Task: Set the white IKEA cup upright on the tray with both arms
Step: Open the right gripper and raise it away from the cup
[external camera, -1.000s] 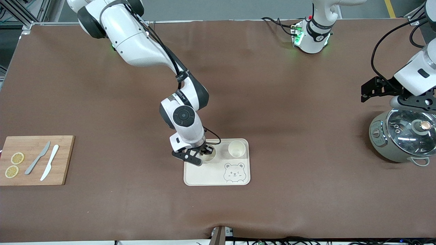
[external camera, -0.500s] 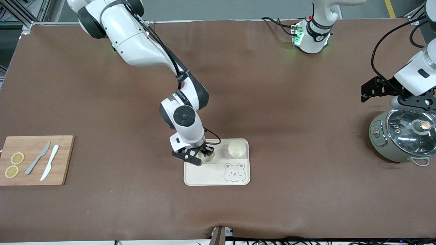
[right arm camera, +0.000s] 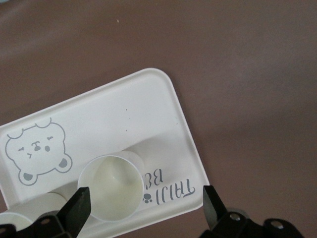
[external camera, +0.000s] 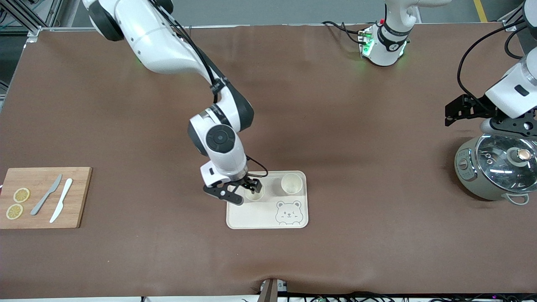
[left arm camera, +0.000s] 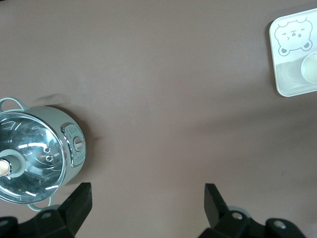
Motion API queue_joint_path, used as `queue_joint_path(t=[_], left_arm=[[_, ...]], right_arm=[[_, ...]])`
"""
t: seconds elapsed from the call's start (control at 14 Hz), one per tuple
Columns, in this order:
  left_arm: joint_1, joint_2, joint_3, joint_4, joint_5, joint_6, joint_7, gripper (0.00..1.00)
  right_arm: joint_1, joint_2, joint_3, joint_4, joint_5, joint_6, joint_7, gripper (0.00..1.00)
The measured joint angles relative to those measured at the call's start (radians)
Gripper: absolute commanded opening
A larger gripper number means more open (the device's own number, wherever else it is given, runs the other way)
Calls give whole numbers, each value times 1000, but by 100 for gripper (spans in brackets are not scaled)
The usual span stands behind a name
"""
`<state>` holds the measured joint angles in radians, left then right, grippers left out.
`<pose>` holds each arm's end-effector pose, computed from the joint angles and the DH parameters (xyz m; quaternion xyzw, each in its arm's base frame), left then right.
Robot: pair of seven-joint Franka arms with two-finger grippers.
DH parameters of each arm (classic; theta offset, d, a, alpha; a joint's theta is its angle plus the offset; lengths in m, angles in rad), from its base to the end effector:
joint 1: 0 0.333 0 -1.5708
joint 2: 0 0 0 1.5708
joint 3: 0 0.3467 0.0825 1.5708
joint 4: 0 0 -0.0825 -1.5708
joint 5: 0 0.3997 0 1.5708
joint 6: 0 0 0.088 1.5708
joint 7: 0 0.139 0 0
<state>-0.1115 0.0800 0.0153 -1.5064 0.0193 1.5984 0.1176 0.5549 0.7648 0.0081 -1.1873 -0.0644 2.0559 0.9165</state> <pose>0.5980 -0.0554 0.6104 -0.9942 0.1069 -0.0059 0.0103 0.6830 0.4228 0.3249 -0.9848 0.1635 -0.0562 0.0154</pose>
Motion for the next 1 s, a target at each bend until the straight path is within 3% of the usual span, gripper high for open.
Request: queue_joint_path(t=[0.57, 0.79, 1.0], left_arm=[[0, 4, 0, 1, 0, 0, 0, 100], [0, 6, 0, 1, 0, 0, -2, 100], [0, 6, 0, 1, 0, 0, -2, 100]], right_arm=[[-125, -394, 0, 1, 49, -527, -317, 100], [-224, -502, -3, -3, 53, -650, -524, 100], [-374, -593, -7, -40, 56, -692, -743, 100]])
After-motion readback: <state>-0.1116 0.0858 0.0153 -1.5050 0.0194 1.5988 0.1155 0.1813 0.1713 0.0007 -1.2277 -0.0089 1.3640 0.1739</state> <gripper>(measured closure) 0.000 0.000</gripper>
